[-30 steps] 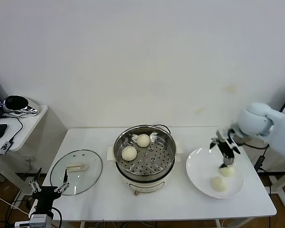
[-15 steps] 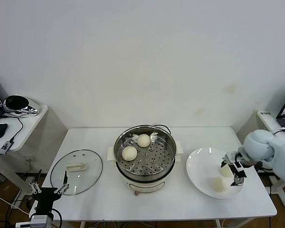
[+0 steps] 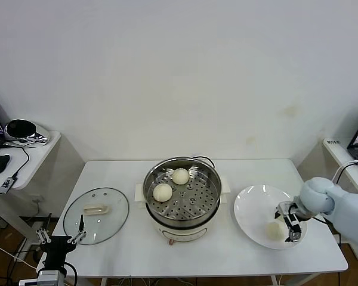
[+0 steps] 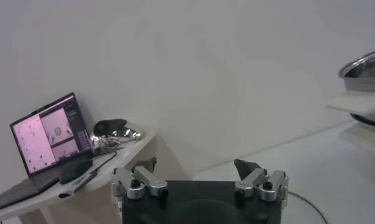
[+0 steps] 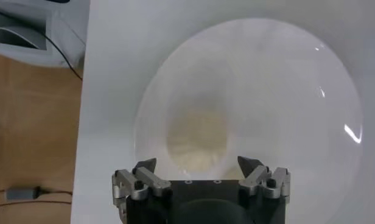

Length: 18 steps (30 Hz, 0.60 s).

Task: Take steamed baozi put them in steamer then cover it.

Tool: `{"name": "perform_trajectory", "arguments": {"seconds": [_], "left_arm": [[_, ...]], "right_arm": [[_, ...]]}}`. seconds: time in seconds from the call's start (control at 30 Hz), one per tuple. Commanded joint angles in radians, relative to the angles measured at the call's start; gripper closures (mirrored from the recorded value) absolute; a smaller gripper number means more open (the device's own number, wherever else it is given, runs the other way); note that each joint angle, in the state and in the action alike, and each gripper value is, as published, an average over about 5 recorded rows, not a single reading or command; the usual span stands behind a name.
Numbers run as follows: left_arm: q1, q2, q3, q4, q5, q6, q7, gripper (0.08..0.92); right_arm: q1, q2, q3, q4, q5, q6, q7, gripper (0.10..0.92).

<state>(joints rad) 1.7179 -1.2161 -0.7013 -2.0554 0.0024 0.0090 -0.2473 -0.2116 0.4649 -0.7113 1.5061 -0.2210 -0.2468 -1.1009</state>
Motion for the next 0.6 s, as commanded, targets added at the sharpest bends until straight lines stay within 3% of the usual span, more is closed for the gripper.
{"name": "perform_trajectory", "arguments": {"seconds": [0.03, 0.6], "left_arm": [[0.000, 0.001, -0.002, 0.002, 0.000, -0.001, -0.001, 0.177], [-0.003, 0.000, -0.002, 0.001, 0.000, -0.004, 0.000, 0.177]], "right_arm": [[-0.061, 0.036, 0.042, -0.023, -0.022, -0.004, 0.020, 0.207], [-0.057, 0.034, 0.061, -0.022, -0.031, -0.010, 0.002, 0.438]]}}
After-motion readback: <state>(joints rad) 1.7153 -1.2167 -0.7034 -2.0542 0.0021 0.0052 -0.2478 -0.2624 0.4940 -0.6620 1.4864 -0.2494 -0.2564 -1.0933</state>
